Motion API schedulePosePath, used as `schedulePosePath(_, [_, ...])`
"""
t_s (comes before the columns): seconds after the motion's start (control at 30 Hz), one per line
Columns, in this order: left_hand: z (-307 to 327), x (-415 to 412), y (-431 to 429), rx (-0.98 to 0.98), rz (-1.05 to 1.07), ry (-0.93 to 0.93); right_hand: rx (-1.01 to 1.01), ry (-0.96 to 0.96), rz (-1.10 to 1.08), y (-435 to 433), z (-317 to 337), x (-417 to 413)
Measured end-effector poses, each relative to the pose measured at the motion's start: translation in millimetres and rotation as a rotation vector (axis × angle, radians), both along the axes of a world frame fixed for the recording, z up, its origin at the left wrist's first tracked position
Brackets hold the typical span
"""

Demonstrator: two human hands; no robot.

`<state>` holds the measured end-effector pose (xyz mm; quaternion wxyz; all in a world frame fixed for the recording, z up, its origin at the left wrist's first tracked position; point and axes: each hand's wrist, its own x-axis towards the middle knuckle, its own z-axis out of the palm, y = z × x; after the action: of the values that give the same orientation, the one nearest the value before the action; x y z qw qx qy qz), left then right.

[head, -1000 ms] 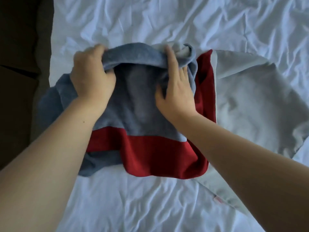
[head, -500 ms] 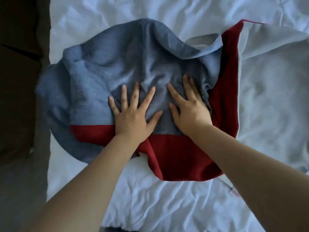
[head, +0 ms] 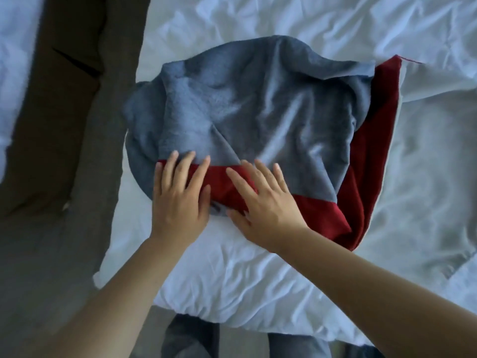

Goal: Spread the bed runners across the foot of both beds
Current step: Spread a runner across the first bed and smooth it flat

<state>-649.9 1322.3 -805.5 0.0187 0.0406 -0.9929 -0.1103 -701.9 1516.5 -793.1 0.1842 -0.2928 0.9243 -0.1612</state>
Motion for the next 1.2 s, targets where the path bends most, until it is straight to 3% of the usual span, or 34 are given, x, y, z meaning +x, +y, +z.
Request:
schedulePosePath(0.17, [2,44,-45,0.085,0.321,-0.221,-0.048,-0.054,0.045,-66,0,22])
schedulePosePath(0.27, [-5,48,-52,0.075,0.27,-0.332,0.002,-0.023,0.054,-81,-10,23])
schedulePosePath(0.47, [-19,27,-37,0.54,0.449,-0.167,-0.019,0.026,-0.06,-59,-26,42])
schedulePosePath(0.7, [-4,17,-59,0.417,0.254,-0.049,-0.067,0.216,0.006,-99,-8,52])
schedulePosePath(0.9, [30,21,-153,0.2,-0.038,0.018,0.078,0.313,0.164,-136,2,51])
schedulePosePath(1.0, [35,18,-201,0.061,0.125,0.1,0.147,0.283,0.11,-149,-2,49])
schedulePosePath(1.07, [31,22,-209,-0.03,0.307,0.058,0.159,0.263,0.075,-156,-5,45])
schedulePosePath(1.2, [2,53,-167,0.073,0.38,-0.161,0.135,0.193,0.012,-163,-17,41])
